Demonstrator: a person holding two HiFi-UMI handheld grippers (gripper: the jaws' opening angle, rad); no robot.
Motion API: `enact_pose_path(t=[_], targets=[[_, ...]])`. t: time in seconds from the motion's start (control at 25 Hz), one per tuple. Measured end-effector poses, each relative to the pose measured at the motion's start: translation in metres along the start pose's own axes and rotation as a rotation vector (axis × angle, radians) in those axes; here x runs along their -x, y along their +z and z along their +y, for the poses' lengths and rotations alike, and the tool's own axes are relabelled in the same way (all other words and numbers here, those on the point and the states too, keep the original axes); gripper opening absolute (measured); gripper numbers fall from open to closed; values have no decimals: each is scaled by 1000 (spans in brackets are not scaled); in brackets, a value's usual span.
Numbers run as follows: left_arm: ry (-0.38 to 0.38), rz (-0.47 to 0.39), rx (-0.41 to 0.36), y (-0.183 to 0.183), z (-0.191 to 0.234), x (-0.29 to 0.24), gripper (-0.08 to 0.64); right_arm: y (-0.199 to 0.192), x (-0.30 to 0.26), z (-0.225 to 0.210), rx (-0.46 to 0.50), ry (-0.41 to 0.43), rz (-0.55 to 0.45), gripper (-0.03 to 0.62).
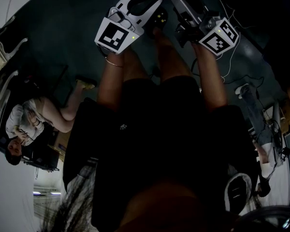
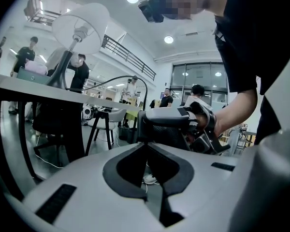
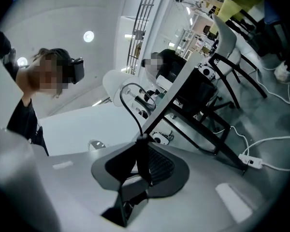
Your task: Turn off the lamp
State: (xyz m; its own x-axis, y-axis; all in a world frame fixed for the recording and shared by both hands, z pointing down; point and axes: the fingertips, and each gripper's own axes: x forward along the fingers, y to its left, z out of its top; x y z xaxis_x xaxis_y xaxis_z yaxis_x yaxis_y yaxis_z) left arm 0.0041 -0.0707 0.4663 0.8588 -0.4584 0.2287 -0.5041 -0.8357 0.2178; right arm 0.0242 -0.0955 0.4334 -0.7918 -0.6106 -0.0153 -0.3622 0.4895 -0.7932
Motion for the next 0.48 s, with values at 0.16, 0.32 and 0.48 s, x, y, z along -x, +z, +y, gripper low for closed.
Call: enact_pose_path(t=[0.16,0.32,0.48], targets=[[9,1,18,-6,0,0,21,-5,-1,0,57,-21,48,65],[5,4,41,-15,1,-2,21,-11,-2,-6,98,-63,73,66],[34,26,71,-24,5,-2,21,-17,-4,-9,133,-105,98,66]])
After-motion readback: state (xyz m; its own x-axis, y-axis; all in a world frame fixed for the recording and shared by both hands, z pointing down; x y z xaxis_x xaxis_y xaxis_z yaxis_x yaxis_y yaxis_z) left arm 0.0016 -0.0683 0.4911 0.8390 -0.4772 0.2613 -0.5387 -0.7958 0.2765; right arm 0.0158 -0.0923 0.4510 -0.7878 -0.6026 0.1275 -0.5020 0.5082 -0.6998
